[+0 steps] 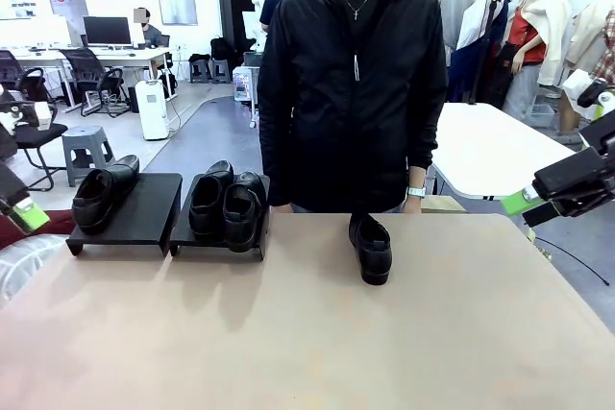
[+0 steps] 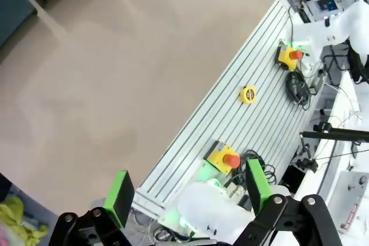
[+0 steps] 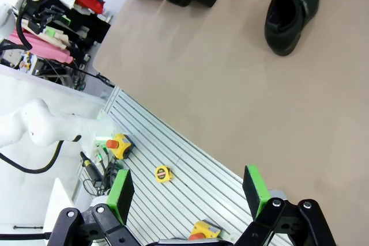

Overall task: Organize the shoes by placing them on the stand.
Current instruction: Place the Shoe from the middle of the table onto the Shoes Stand, then pick up one Shoe and place it in the middle of the table.

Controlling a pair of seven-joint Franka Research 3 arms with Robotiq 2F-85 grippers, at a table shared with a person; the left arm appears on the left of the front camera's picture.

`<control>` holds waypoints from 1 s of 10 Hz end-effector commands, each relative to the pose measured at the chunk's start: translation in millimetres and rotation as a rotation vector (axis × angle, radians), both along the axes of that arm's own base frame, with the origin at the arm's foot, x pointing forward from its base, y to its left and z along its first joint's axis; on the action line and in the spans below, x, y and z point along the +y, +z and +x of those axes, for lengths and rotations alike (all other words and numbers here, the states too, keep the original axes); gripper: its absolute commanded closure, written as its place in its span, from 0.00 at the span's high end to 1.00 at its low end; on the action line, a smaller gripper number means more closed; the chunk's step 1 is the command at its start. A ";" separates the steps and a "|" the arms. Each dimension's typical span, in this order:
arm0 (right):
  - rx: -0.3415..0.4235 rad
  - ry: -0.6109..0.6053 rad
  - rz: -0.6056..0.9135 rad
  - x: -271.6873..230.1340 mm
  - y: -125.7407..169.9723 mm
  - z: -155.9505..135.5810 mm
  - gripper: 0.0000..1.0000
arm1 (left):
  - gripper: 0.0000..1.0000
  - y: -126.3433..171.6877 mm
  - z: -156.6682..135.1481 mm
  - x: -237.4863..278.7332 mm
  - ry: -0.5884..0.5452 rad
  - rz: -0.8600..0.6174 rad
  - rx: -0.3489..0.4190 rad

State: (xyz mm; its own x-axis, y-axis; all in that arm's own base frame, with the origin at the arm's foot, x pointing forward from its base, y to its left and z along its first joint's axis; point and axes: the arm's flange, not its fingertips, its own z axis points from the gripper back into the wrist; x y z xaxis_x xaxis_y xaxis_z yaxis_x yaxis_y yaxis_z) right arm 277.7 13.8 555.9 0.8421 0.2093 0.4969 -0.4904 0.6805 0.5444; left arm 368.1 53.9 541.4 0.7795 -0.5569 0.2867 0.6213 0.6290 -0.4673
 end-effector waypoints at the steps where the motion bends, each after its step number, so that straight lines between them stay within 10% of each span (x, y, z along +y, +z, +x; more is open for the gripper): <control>1: -0.019 0.021 0.009 -2.5 0.6 1.1 1.00 | 1.00 -0.6 -0.9 -0.7 -0.001 -0.002 0.000; 2: -0.019 0.021 0.009 -2.5 0.6 1.1 1.00 | 1.00 -11.6 26.3 0.6 0.311 -0.034 0.014; 3: -0.019 0.021 0.009 -2.5 0.6 1.1 1.00 | 1.00 -17.7 36.1 -4.7 0.360 -0.101 -0.008; 10: -0.019 0.021 0.009 -2.5 0.6 1.1 1.00 | 1.00 -15.0 36.2 7.6 0.317 -0.070 0.010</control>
